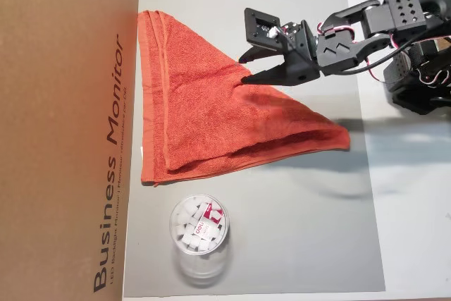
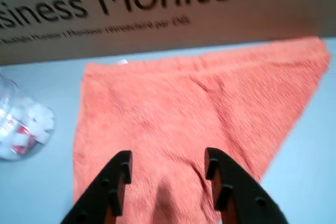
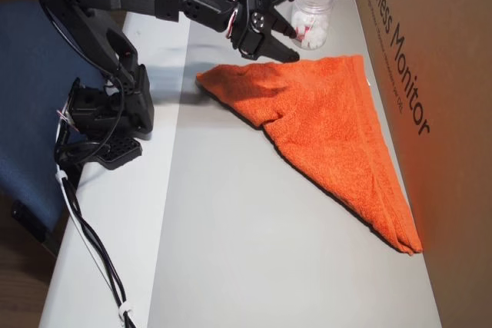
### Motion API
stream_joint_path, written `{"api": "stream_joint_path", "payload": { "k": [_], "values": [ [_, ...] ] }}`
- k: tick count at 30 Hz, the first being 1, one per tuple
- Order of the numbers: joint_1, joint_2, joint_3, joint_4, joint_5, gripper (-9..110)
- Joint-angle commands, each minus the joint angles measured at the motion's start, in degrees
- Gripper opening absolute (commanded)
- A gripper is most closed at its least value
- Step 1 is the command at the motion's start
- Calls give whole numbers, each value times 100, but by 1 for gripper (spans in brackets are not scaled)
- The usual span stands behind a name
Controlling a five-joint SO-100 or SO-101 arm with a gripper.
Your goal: Fold the blanket.
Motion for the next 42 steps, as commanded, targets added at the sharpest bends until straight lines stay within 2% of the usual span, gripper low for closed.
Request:
{"api": "stream_joint_path", "payload": {
  "k": [1,25,30,42],
  "values": [
    [44,589,-53,809,-53,14],
    [132,2171,-70,4500,-6161,13],
    [-290,2364,-70,5080,-6574,14],
    [-1389,2338,-70,6196,-6574,14]
  ]
}}
